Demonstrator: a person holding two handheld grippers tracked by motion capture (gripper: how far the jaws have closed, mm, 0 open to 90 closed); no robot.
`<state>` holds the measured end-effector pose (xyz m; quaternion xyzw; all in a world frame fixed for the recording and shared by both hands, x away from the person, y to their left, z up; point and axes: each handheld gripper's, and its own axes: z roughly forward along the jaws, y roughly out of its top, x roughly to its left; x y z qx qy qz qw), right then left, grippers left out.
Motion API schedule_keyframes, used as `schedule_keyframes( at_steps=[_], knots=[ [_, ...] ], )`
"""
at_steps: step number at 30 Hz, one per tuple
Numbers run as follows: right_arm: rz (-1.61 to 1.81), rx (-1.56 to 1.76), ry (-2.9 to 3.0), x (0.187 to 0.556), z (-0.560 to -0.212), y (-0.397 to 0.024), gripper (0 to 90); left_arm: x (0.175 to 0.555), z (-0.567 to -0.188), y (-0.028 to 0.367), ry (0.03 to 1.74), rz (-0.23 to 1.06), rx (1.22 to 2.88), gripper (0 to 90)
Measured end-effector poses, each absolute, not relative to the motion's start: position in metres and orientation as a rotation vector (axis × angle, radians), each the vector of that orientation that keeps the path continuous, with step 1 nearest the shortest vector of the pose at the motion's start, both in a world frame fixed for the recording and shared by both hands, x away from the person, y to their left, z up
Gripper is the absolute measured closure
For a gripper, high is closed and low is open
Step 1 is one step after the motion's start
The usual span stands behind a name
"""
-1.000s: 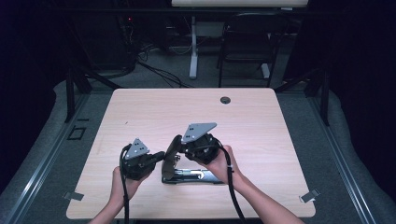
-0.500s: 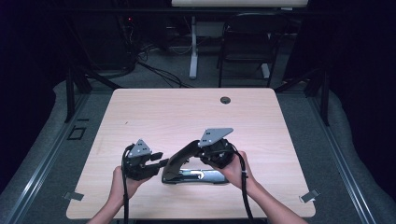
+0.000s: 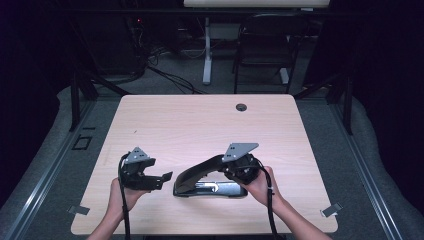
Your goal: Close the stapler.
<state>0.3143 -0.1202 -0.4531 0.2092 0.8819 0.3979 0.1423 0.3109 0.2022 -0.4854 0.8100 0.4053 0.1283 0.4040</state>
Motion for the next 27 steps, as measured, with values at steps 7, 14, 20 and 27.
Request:
schedule_keyframes(
  at_steps=[7,14,20,27],
  knots=[
    [1.122,0.62,2.553,0.314,-0.46,-0.127,90.0,0.312,-0.486,0.208,1.055,0.329,2.036,14.8],
    [1.09,0.645,2.565,0.313,-0.467,-0.133,90.0,0.316,-0.49,0.215,1.108,0.328,2.003,8.1],
    [1.059,0.656,2.581,0.314,-0.472,-0.138,90.0,0.32,-0.493,0.224,1.155,0.314,1.985,5.8],
    [1.044,0.67,2.596,0.315,-0.474,-0.14,90.0,0.322,-0.496,0.226,1.171,0.294,1.971,3.5]
  ],
)
